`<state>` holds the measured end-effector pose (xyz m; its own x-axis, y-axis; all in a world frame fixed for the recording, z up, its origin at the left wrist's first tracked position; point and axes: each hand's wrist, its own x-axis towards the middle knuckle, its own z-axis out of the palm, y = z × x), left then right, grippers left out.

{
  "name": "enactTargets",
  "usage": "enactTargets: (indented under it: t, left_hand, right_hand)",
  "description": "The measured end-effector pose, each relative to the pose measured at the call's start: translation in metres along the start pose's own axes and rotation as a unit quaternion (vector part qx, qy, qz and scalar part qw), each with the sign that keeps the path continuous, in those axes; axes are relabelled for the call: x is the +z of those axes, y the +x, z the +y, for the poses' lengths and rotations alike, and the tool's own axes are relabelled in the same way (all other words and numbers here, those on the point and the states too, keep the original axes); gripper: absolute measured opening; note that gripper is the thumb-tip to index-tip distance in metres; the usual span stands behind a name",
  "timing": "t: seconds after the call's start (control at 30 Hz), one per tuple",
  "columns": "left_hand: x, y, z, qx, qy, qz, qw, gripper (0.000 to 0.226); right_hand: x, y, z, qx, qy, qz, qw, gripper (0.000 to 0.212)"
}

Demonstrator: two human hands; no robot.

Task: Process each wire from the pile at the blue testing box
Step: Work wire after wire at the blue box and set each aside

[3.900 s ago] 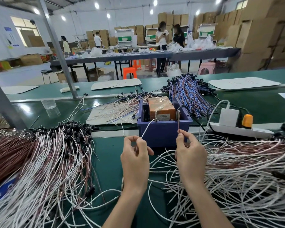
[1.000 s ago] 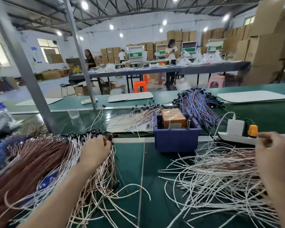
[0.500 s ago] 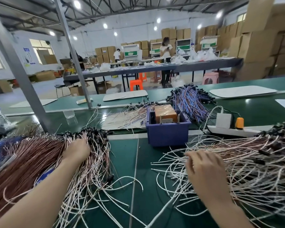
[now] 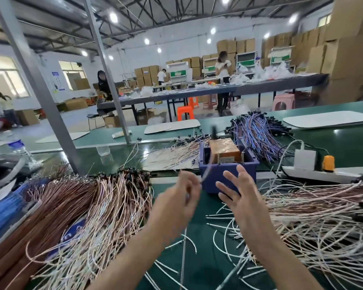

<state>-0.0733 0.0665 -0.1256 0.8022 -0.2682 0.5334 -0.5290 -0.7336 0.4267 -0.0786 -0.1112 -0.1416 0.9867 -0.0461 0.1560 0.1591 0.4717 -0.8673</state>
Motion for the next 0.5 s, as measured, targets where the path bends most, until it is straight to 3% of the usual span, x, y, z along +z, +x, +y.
enactTargets:
  t: [0.07,0.17,0.27,0.33,0.43,0.5]
  left_hand:
    - [0.025,-0.013,0.011,0.055,0.079,-0.097,0.991,0.008]
    - [0.036,-0.018,0.011,0.061,0.064,-0.134,0.987,0.008]
    - [0.022,-0.006,-0.006,0.069,0.100,-0.127,0.985,0.021]
    - [0.012,0.008,-0.017,0.130,0.180,-0.076,0.972,0.021]
    - [0.005,0.028,-0.010,0.203,0.264,-0.024,0.943,0.006]
    - [0.003,0.041,-0.004,0.222,0.324,-0.019,0.919,0.012]
  right_hand:
    - [0.004,0.006,-0.008,0.017,0.132,0.027,0.991,0.034]
    - [-0.010,0.007,-0.014,-0.002,0.135,0.060,0.989,0.028]
    - [-0.028,0.008,-0.014,-0.047,0.005,0.074,0.996,0.037]
    - [-0.031,0.008,-0.011,-0.099,-0.152,0.037,0.983,0.043]
    - [-0.027,0.010,0.005,-0.170,-0.397,-0.034,0.901,0.038]
    - [-0.019,0.014,0.015,-0.174,-0.461,-0.047,0.869,0.036]
